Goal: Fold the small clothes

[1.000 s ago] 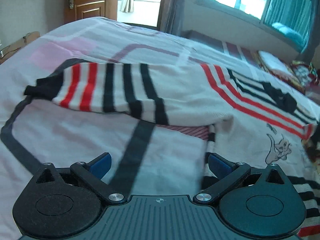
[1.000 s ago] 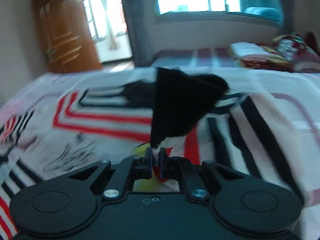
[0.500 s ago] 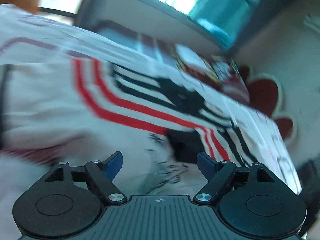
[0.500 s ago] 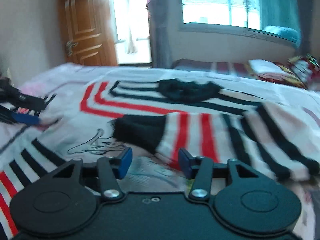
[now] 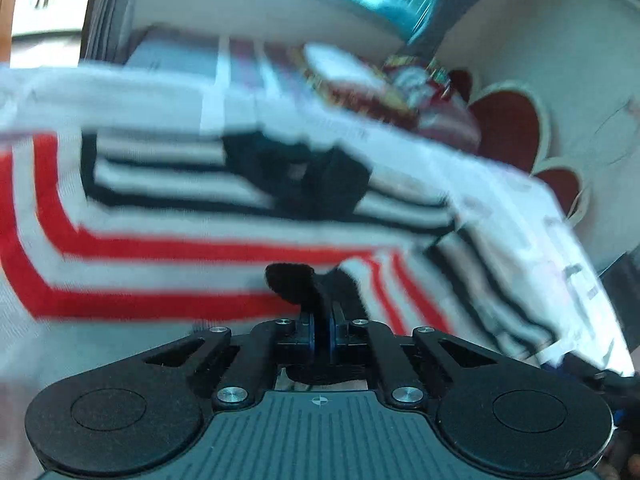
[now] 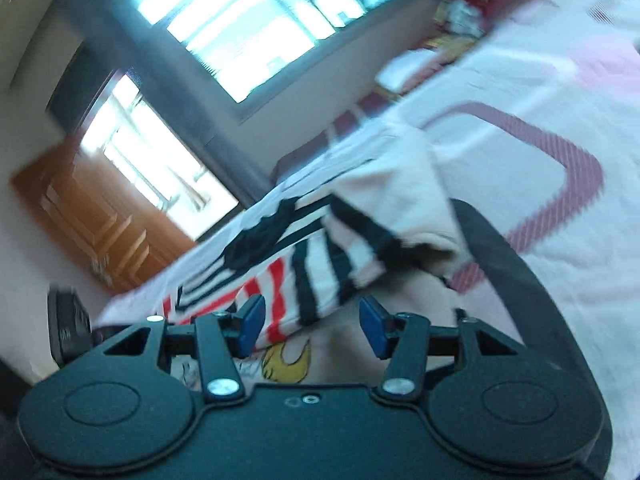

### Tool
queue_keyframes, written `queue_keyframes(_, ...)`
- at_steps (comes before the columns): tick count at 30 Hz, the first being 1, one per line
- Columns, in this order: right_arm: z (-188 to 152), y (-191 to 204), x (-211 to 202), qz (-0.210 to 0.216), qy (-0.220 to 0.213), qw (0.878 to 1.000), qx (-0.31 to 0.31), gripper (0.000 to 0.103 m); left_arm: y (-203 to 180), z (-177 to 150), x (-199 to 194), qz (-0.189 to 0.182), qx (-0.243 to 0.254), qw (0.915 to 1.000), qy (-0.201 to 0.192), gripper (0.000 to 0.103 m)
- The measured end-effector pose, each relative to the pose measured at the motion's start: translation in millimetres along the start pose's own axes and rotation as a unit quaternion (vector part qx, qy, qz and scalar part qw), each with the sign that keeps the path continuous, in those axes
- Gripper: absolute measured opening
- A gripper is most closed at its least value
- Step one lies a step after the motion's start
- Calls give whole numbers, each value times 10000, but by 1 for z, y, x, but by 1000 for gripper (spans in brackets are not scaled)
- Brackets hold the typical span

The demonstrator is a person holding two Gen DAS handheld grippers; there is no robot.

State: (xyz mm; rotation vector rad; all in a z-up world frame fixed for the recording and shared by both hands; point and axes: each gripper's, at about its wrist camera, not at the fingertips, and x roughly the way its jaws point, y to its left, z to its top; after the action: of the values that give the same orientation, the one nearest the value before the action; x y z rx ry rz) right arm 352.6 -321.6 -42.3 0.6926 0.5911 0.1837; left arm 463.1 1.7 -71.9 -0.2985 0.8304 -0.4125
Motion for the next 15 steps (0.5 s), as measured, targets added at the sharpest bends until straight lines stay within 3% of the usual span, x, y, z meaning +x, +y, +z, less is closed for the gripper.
queue_keyframes(5, 5, -28, -4, 283, -97, 9953, 918, 52, 16, 9, -41, 240, 217, 9990, -312, 6)
queue_keyframes(10, 5, -64, 6, 653, -225, 9715, 2267, 52, 54, -6, -39, 360, -158, 9992, -80, 6)
queue_keyframes(15, 8, -87, 24, 723, -160, 9512, 2995, 50, 58, -20, -27, 362, -231, 9991, -41, 6)
